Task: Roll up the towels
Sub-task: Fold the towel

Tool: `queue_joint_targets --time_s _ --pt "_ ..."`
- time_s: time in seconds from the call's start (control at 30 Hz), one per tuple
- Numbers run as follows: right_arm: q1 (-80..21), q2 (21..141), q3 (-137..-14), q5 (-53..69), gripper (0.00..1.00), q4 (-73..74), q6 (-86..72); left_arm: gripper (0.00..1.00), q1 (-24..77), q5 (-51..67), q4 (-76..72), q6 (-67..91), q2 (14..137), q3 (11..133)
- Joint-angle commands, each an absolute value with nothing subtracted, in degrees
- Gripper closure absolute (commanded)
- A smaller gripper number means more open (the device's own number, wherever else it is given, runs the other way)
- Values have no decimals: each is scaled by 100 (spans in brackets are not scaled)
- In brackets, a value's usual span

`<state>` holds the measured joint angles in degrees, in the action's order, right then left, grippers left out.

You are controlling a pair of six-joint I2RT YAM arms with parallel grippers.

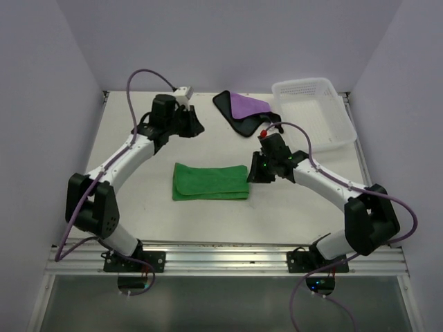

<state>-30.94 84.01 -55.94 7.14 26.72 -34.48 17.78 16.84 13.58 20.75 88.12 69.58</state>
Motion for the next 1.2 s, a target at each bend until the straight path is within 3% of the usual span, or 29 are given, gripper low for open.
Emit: queue_joint_targets --time_s 0.0,0.07,0.17,0.43,0.73,0.83,0.9,1.17 --pt "-3085 8271 -5379 853 74 2303 -3472 81 2414 1547 1178 2074 9673 7601" --pt "-3085 8323 -5291 940 74 2224 -3498 92 2644 1547 1125 2188 10035 7839" --pt "-3094 8367 -5221 1046 74 2110 -3542 100 3005 1591 836 2364 10493 7840" --pt "-3103 8604 -5072 1257 68 1793 -3630 100 3665 1845 97 2637 11284 7874" --pt "-3190 8947 -4904 1257 71 1530 -3718 100 3841 1872 88 2733 11997 8007" --pt "-3208 8982 -4904 1222 76 1494 -3735 100 3858 1837 97 2760 12146 8042" --pt "-3208 8991 -4922 1213 86 1512 -3735 100 3858 1819 97 2777 12225 8051" --pt "-3217 8816 -4869 1169 100 1678 -3691 100 3867 1608 202 2804 12349 8086"
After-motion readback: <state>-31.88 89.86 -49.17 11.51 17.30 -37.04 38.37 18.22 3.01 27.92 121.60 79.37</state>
